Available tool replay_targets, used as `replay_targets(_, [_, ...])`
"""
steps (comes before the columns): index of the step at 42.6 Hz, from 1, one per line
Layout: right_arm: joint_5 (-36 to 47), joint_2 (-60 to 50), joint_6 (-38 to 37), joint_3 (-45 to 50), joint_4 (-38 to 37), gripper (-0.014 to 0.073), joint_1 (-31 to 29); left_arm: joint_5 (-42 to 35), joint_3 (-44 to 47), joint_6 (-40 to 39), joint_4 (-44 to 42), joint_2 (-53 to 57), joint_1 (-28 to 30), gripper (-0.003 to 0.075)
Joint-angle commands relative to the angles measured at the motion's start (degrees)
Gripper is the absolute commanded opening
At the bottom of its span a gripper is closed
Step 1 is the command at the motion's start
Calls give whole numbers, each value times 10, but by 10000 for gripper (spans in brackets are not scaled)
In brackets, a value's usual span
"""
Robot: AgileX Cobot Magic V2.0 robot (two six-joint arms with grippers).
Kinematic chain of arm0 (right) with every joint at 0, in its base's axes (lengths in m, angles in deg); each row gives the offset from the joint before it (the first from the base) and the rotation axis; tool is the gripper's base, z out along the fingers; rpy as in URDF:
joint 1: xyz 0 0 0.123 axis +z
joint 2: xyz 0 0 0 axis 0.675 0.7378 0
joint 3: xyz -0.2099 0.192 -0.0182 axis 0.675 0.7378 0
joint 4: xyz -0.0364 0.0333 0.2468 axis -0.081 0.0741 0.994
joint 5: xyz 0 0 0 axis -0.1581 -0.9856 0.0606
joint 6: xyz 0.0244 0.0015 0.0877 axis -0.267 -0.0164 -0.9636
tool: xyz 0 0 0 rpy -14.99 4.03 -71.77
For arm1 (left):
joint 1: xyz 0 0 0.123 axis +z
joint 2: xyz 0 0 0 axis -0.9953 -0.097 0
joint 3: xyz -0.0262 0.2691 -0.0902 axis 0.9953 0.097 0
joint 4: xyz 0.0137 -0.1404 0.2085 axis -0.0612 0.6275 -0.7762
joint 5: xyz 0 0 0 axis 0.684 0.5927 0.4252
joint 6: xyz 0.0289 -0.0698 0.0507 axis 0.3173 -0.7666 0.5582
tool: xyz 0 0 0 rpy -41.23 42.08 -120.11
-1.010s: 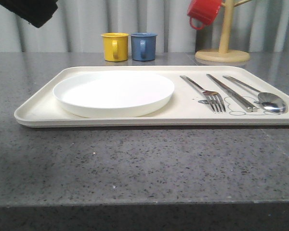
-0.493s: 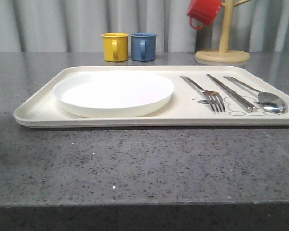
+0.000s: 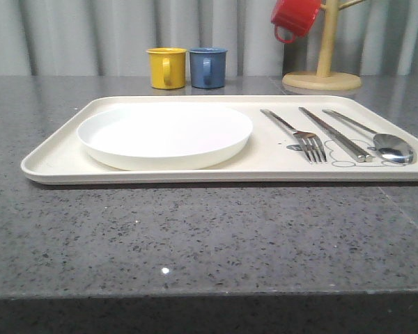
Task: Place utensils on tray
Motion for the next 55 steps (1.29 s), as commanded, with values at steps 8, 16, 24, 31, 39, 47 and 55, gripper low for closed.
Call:
replay_targets(8, [35,4,-1,-11,2,-67,-1,-187,123,-1,30,123,72,-20])
replay_targets(16, [35,4,-1,-11,2,-67,-1,-190,149,-1,49,166,89,-20])
replay_targets(24, [35,4,-1,-11,2,-67,-1,-181,152,-1,46,173,88,-20])
replay_targets(31, [35,4,-1,-11,2,-67,-1,-170,152,-1,40,173,82,-20])
replay_targets(39, [35,4,-1,-11,2,-67,-1,-169,152,-1,40,173,66,-20])
replay_targets(47, [35,4,-1,-11,2,-67,-1,-165,152,-1,40,173,53,-20])
replay_targets(55, [35,4,-1,-11,2,-67,-1,-161,152,-1,40,173,41,-20])
